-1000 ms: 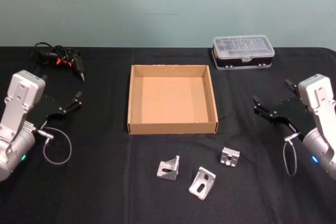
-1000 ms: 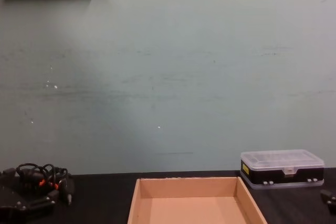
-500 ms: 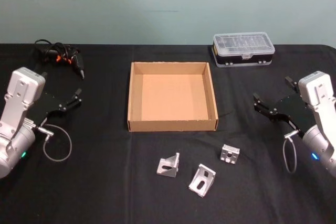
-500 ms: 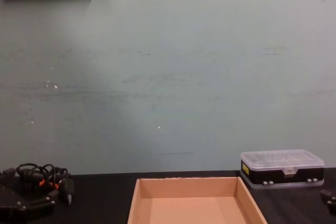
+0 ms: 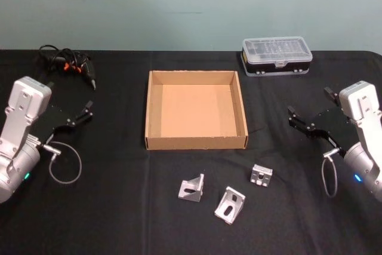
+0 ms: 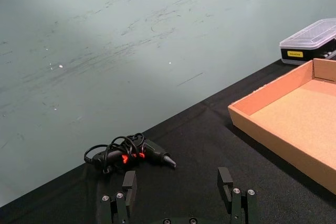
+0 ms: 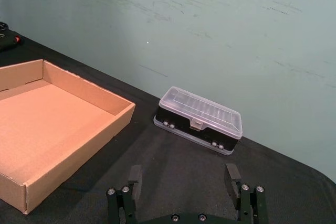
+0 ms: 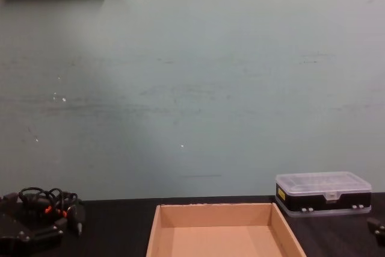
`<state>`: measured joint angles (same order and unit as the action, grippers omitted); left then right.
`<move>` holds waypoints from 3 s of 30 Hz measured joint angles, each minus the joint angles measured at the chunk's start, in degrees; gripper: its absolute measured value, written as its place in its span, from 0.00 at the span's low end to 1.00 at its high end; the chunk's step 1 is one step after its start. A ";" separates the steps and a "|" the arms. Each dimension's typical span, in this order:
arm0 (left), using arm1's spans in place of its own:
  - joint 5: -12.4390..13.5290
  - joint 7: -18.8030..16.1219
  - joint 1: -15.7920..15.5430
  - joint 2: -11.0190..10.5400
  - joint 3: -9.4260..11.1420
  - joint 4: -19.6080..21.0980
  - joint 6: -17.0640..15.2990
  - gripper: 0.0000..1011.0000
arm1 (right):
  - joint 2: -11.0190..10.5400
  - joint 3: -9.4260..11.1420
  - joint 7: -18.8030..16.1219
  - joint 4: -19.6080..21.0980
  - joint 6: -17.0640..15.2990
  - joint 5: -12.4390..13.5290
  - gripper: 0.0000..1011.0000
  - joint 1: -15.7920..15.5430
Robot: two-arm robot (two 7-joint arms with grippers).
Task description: Use one hand to pick up the angle iron from the table and place it into the box.
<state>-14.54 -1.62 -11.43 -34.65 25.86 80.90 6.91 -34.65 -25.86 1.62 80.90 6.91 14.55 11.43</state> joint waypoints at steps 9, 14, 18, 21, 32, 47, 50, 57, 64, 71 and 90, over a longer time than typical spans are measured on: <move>0.00 0.00 0.00 0.00 0.00 0.00 0.00 1.00 | 0.00 0.00 0.00 0.00 0.00 0.00 0.99 0.00; 0.00 0.00 0.00 0.00 0.00 0.00 0.00 1.00 | 0.00 0.00 0.00 0.00 0.00 0.00 0.99 0.00; 0.00 0.00 0.00 0.00 0.00 0.00 0.00 1.00 | 0.00 0.00 0.00 0.00 0.00 0.00 0.99 0.00; 0.00 0.00 0.00 0.00 0.00 0.00 0.00 1.00 | 0.00 0.00 0.00 0.00 0.00 0.00 0.99 0.00; 0.00 0.00 0.00 0.00 0.00 0.00 0.00 1.00 | 0.00 1.37 -2.67 2.17 -0.15 0.00 0.99 -1.08; 0.00 0.00 0.00 0.00 0.00 0.00 0.00 1.00 | -6.84 2.36 -18.81 14.58 -12.50 6.93 0.99 -2.92; 0.00 0.00 0.00 0.00 0.00 0.00 0.00 1.00 | -8.34 2.68 -21.68 16.68 -15.72 7.95 0.99 -2.58; 0.00 0.00 0.00 0.00 0.00 0.00 0.00 1.00 | -11.12 3.38 -25.62 20.36 -21.18 8.59 0.99 -2.47; 0.00 0.00 0.00 0.00 0.00 0.00 0.00 1.00 | -13.25 5.24 -26.10 24.15 -23.81 8.48 0.99 -6.12; 0.00 0.00 0.00 0.00 0.00 0.00 0.00 1.00 | -14.26 6.45 -26.13 26.90 -25.25 8.01 0.99 -9.60; 0.00 0.00 0.00 0.00 0.00 0.00 0.00 1.00 | -11.68 3.88 -28.96 23.87 -29.98 3.50 0.99 -8.64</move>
<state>-14.55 -1.62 -11.43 -34.65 25.86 80.90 6.91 -46.32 -21.99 -27.34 104.76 -23.07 18.05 2.79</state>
